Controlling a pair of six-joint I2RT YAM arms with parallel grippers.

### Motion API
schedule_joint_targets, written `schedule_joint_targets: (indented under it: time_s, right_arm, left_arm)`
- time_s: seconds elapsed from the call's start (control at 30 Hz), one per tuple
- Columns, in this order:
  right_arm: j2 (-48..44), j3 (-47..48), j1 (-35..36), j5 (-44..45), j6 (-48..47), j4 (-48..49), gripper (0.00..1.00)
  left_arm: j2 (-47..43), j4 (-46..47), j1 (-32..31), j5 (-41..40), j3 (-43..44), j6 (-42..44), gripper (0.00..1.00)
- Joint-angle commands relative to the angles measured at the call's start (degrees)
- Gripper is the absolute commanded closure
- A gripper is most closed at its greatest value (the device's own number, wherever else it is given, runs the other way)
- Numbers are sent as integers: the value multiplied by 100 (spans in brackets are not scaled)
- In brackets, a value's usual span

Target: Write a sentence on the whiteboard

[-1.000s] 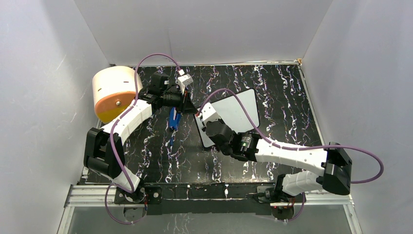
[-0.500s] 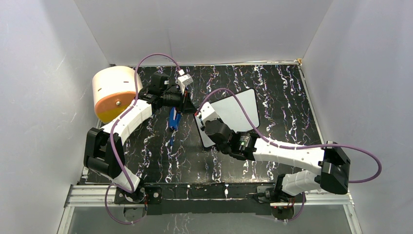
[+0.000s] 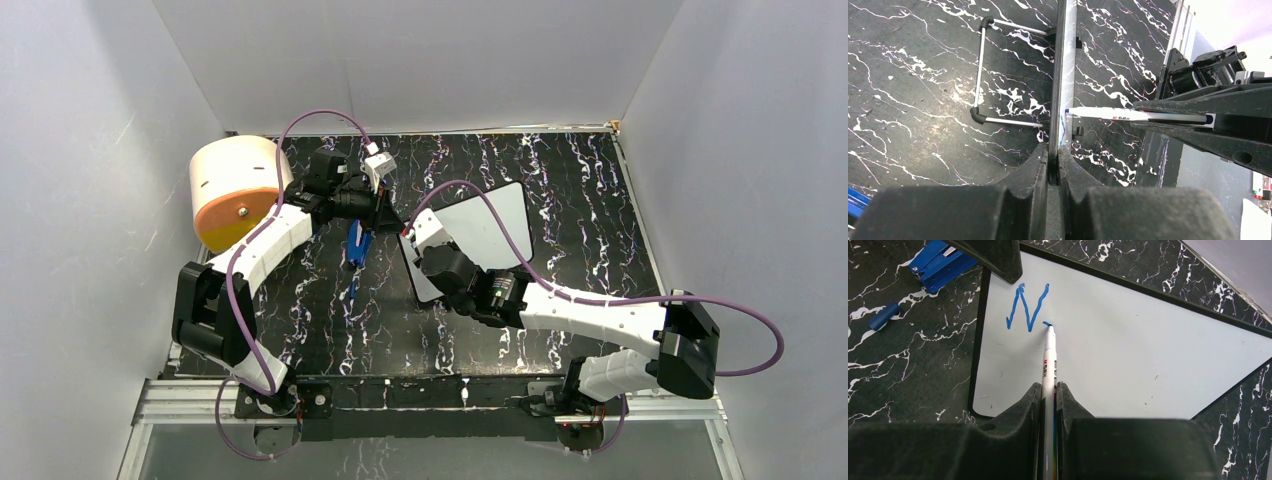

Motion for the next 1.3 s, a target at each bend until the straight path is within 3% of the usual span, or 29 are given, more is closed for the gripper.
schedule_joint_targets:
  time_s: [0.0, 1.27]
  right_arm:
    - [-62, 84, -98, 240, 52, 45, 100]
    - [-8, 201, -130, -7, -255, 651, 100]
  left_arm:
    - [-110, -107, -26, -18, -64, 201, 100]
    - [-125, -107, -21, -1, -59, 201, 100]
